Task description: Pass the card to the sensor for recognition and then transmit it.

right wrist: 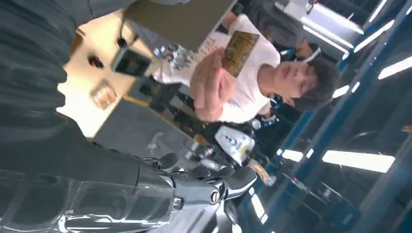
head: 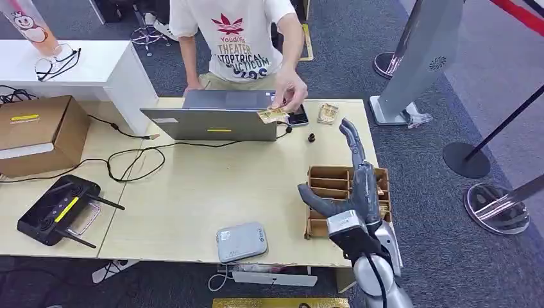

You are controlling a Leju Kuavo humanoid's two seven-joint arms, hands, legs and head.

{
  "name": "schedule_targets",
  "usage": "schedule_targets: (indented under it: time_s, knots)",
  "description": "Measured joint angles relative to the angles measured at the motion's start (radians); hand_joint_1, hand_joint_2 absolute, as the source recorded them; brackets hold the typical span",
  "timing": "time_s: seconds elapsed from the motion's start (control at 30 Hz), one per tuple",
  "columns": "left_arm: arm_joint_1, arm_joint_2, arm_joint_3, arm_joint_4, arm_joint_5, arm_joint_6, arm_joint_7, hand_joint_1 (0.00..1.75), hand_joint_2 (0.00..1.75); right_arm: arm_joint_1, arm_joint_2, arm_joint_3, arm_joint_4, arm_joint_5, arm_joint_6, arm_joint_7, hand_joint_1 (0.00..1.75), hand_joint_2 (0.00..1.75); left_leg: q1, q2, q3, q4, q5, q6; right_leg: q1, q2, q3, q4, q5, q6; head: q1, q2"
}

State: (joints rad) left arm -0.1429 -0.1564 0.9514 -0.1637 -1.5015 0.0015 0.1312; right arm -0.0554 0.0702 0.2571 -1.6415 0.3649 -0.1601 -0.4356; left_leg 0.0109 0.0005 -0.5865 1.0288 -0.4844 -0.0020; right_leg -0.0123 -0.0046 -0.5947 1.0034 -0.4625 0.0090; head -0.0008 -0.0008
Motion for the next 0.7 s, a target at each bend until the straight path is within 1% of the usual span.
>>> schedule_targets:
  time_s: [0.03,0.07,0.1,0.13,0.23,0.33,0.47,0.53,0.63,0.7]
  knots:
    - [-0.005,0.000,-0.004,0.000,0.003,0.000,0.002,0.00,0.00,-0.023,0.000,0.010,0.000,0.051,-0.046,-0.010,0.00,1.75,0.000,0.000,0.000,0.000,0.000,0.000,0.000,0.000,0.000,0.000,0.000,0.000,0.000,0.000]
    - [-0.008,0.000,-0.004,-0.001,0.007,0.000,0.003,0.00,0.00,-0.038,0.000,0.016,0.000,0.082,-0.077,-0.016,0.00,1.75,0.000,0.000,0.000,0.000,0.000,0.000,0.000,0.000,0.000,0.000,0.000,0.000,0.000,0.000]
    - [-0.011,0.000,-0.007,-0.001,0.018,0.004,0.005,0.00,0.00,-0.073,0.000,0.040,0.008,0.144,-0.150,-0.026,0.00,1.75,0.000,0.000,0.000,0.000,0.000,0.000,0.000,0.001,0.000,0.000,0.000,0.000,0.000,0.000]
    - [-0.011,-0.002,-0.010,-0.001,0.021,0.011,0.007,0.00,0.00,-0.083,0.000,0.046,0.011,0.163,-0.167,-0.027,0.00,1.75,0.000,0.000,0.000,0.000,0.000,0.000,0.000,0.000,0.000,0.000,0.000,0.000,0.000,0.000]
    - [-0.012,-0.009,-0.013,-0.001,0.026,0.034,0.015,0.00,0.00,-0.109,-0.003,0.061,0.028,0.212,-0.207,-0.034,0.00,1.75,0.000,0.000,0.000,0.000,0.000,0.000,0.000,0.000,0.000,0.000,0.000,0.000,0.000,0.000]
    - [-0.012,-0.015,-0.021,-0.001,0.027,0.037,0.020,0.00,0.00,-0.139,-0.010,0.076,0.059,0.257,-0.239,-0.034,0.00,1.75,0.000,0.000,0.000,0.000,0.000,0.000,0.000,0.000,0.000,0.000,0.000,0.000,0.000,0.000]
    - [-0.013,-0.014,-0.023,-0.001,0.030,0.016,0.022,0.00,0.00,-0.176,-0.016,0.096,0.102,0.296,-0.265,-0.035,0.00,1.75,0.000,0.000,0.000,0.000,0.000,0.000,0.000,0.001,0.000,0.000,0.000,0.000,0.000,0.000]
    - [-0.013,-0.008,-0.027,-0.001,0.034,0.002,0.018,0.00,0.00,-0.206,-0.020,0.112,0.137,0.332,-0.297,-0.029,0.00,1.75,0.000,0.000,0.000,0.000,0.000,0.000,0.000,0.001,0.000,0.000,0.000,0.000,0.000,0.000]
    - [-0.014,-0.003,-0.029,-0.001,0.036,0.000,0.015,0.00,0.00,-0.246,-0.026,0.131,0.190,0.383,-0.342,-0.015,0.00,1.75,0.000,0.000,0.000,0.000,0.000,0.000,0.000,0.000,0.000,0.000,0.000,0.000,0.000,0.000]
    - [-0.014,-0.001,-0.030,-0.001,0.037,0.000,0.015,0.00,0.00,-0.265,-0.032,0.140,0.220,0.390,-0.353,-0.013,0.00,1.75,0.000,0.000,0.000,0.000,0.000,0.000,0.000,0.000,0.000,0.000,0.000,0.000,0.000,0.000]
